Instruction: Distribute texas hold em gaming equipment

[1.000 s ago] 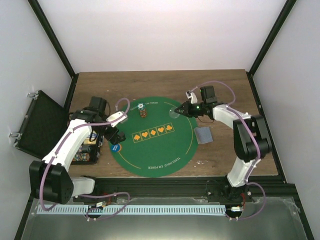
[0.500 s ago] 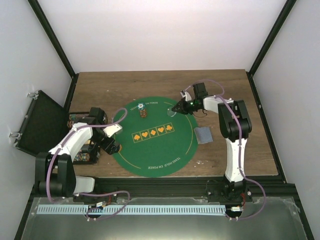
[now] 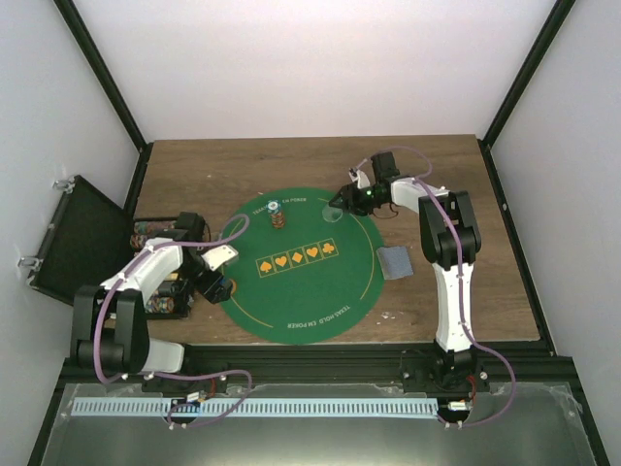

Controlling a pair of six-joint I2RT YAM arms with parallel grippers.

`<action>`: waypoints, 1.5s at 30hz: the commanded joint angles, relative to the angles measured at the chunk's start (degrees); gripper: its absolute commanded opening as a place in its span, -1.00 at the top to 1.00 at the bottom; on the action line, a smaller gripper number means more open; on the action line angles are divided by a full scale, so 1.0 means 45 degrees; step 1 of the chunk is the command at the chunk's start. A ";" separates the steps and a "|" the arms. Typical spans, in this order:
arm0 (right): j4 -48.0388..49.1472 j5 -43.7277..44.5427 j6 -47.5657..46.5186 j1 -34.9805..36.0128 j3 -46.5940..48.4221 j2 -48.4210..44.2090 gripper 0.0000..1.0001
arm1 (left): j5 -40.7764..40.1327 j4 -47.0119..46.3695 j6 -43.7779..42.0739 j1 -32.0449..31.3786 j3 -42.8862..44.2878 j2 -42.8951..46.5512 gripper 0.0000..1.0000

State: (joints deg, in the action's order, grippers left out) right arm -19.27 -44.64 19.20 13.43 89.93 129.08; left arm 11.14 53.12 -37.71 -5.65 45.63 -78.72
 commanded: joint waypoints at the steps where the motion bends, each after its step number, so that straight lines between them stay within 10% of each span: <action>1: -0.1419 0.1831 -0.0852 -0.0031 0.1056 -0.0582 -0.12 | -0.0161 -0.0263 -0.0184 0.0063 -0.0120 -0.0380 -0.89; 14: -0.1775 0.3431 -0.1746 0.0680 -0.1067 -0.5149 -0.37 | -0.0154 -0.1417 -0.0258 -0.0136 -0.0454 -0.1858 -0.74; 33: -0.1671 0.3242 -0.1707 0.0716 -0.2216 -0.6737 -0.39 | -0.0599 -0.1163 -0.0452 -0.0796 -0.1169 -0.0228 0.71; 45: -0.1653 0.1257 -0.1077 0.0722 -0.2821 -0.7839 -0.39 | 0.1562 0.0640 -0.0342 -0.0407 0.1062 0.0672 0.81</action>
State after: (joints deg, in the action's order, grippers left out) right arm -27.46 -32.42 12.43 16.32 78.89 97.23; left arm 10.50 51.55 -39.13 -7.38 45.60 -78.46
